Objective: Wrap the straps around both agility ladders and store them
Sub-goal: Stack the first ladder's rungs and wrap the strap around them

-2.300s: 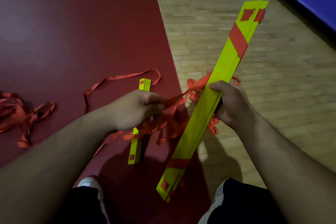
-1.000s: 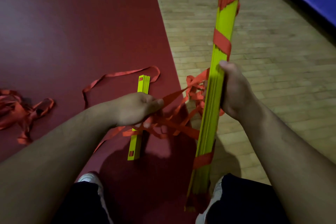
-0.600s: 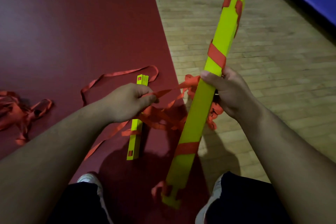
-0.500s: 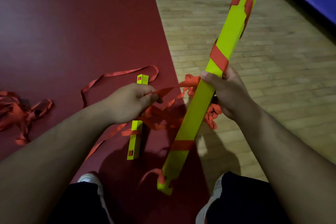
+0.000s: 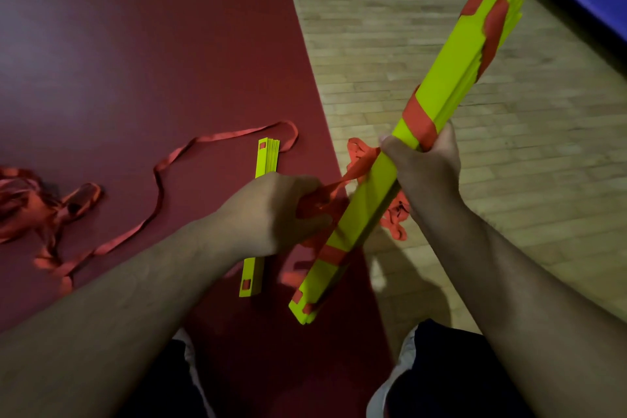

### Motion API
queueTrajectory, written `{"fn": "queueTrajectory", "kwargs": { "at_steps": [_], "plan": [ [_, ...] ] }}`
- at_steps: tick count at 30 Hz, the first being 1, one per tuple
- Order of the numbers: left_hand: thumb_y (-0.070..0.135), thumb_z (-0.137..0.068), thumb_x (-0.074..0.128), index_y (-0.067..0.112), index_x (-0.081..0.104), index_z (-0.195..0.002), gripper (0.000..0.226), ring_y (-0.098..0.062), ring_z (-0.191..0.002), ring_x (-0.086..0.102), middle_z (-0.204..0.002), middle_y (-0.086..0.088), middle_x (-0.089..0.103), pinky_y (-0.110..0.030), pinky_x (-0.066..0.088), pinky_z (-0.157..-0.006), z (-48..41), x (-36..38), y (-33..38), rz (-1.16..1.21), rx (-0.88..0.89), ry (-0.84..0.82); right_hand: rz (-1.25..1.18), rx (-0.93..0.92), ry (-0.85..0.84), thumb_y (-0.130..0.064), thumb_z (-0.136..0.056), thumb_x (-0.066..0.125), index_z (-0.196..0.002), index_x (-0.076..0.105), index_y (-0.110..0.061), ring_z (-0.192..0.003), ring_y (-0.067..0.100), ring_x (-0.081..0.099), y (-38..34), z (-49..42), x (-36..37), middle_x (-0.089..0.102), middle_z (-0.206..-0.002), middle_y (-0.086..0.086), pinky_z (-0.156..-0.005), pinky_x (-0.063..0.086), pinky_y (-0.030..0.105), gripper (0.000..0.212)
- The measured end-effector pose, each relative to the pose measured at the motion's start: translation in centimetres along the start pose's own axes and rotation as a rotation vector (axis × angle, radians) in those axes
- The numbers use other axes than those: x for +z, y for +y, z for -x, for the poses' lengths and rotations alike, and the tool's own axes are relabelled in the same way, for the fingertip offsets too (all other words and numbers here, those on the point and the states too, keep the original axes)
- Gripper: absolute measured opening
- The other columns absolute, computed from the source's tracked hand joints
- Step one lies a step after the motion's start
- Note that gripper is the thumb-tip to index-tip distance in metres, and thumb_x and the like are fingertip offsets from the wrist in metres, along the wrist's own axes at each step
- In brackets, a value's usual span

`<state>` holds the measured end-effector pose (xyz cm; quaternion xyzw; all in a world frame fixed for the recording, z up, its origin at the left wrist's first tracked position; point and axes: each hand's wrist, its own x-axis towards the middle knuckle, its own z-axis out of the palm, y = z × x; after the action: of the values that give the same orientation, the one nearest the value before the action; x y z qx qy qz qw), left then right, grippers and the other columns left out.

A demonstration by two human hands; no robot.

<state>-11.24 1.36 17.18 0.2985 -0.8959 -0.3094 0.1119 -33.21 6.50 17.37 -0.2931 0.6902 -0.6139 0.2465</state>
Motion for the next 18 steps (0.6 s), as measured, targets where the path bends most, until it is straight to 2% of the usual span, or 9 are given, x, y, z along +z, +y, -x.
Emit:
{"fn": "queueTrajectory", "kwargs": {
  "at_steps": [2,5,7,8,10,12,13,15,18],
  "plan": [
    [0.043,-0.083,0.070,0.020,0.068,-0.102,0.029,-0.007,-0.058,0.059,-0.068,0.003,0.067,-0.030,0.042,-0.052,0.1,-0.1,-0.2,0.029,0.023,0.011,-0.136,0.042,-0.015,-0.012,-0.069,0.081,-0.092,0.059,-0.022,-0.080,0.027,0.070,-0.1,-0.3,-0.1,0.070,-0.082,0.000,-0.074,0.058,0.060,0.033],
    [0.045,-0.081,0.067,0.022,0.068,-0.105,0.034,-0.006,-0.060,0.060,-0.073,0.002,0.069,-0.030,0.043,-0.053,0.1,0.1,-0.1,0.049,0.019,-0.011,-0.297,0.139,-0.090,0.001,-0.072,0.076,-0.098,0.059,-0.017,-0.093,0.035,0.072,-0.4,-0.4,0.0,0.076,-0.095,0.007,-0.081,0.051,0.074,0.036],
    [0.046,-0.080,0.067,0.024,0.067,-0.107,0.035,-0.006,-0.060,0.061,-0.071,0.004,0.069,-0.030,0.045,-0.053,0.0,0.2,0.1,0.053,0.002,-0.012,-0.359,0.179,-0.106,0.004,-0.079,0.070,-0.096,0.057,-0.014,-0.080,0.032,0.068,-0.8,-0.5,0.1,0.071,-0.084,0.010,-0.082,0.048,0.077,0.028],
    [0.044,-0.081,0.069,0.024,0.067,-0.107,0.033,-0.004,-0.059,0.061,-0.069,0.006,0.068,-0.027,0.044,-0.052,0.0,0.0,0.1,0.057,-0.003,-0.010,-0.382,0.198,-0.104,0.001,-0.082,0.069,-0.093,0.057,-0.013,-0.072,0.028,0.064,-1.0,-0.5,0.1,0.065,-0.077,0.009,-0.081,0.051,0.075,0.022],
    [0.039,-0.083,0.071,0.024,0.068,-0.107,0.029,0.000,-0.057,0.060,-0.066,0.008,0.067,-0.021,0.042,-0.050,-0.2,-0.2,0.0,0.071,-0.016,-0.012,-0.429,0.262,-0.105,-0.018,-0.085,0.069,-0.089,0.057,-0.014,-0.063,0.021,0.059,-1.6,-0.6,0.1,0.056,-0.071,0.006,-0.073,0.055,0.055,0.013],
    [0.041,-0.081,0.069,0.022,0.068,-0.105,0.031,0.002,-0.055,0.057,-0.064,0.009,0.065,-0.022,0.040,-0.050,-0.2,-0.5,0.0,0.065,-0.030,-0.020,-0.453,0.322,-0.122,-0.034,-0.090,0.062,-0.087,0.057,-0.015,-0.059,0.020,0.058,-1.9,-0.6,0.1,0.052,-0.068,0.005,-0.069,0.051,0.041,0.020],
    [0.040,-0.082,0.071,0.022,0.069,-0.104,0.029,0.001,-0.054,0.056,-0.063,0.011,0.065,-0.023,0.039,-0.051,-0.3,-0.6,-0.1,0.069,-0.040,-0.025,-0.462,0.334,-0.130,-0.035,-0.094,0.059,-0.087,0.058,-0.015,-0.059,0.020,0.057,-2.0,-0.7,0.1,0.052,-0.066,0.005,-0.066,0.049,0.038,0.021],
    [0.035,-0.084,0.075,0.024,0.068,-0.105,0.024,0.002,-0.054,0.055,-0.063,0.020,0.063,-0.017,0.035,-0.050,-0.3,-0.8,-0.1,0.094,-0.047,-0.032,-0.474,0.307,-0.144,-0.031,-0.096,0.060,-0.090,0.060,-0.013,-0.061,0.020,0.058,-2.1,-0.9,-0.1,0.055,-0.065,0.004,-0.067,0.049,0.038,0.019],
    [0.034,-0.083,0.077,0.026,0.067,-0.108,0.028,0.005,-0.053,0.054,-0.063,0.025,0.061,-0.013,0.034,-0.050,-0.4,-0.7,-0.2,0.098,-0.066,-0.032,-0.432,0.214,-0.238,-0.025,-0.090,0.066,-0.101,0.061,-0.009,-0.080,0.026,0.068,-2.0,-1.2,-0.8,0.063,-0.089,0.012,-0.076,0.056,0.049,0.020]
  ]
}}
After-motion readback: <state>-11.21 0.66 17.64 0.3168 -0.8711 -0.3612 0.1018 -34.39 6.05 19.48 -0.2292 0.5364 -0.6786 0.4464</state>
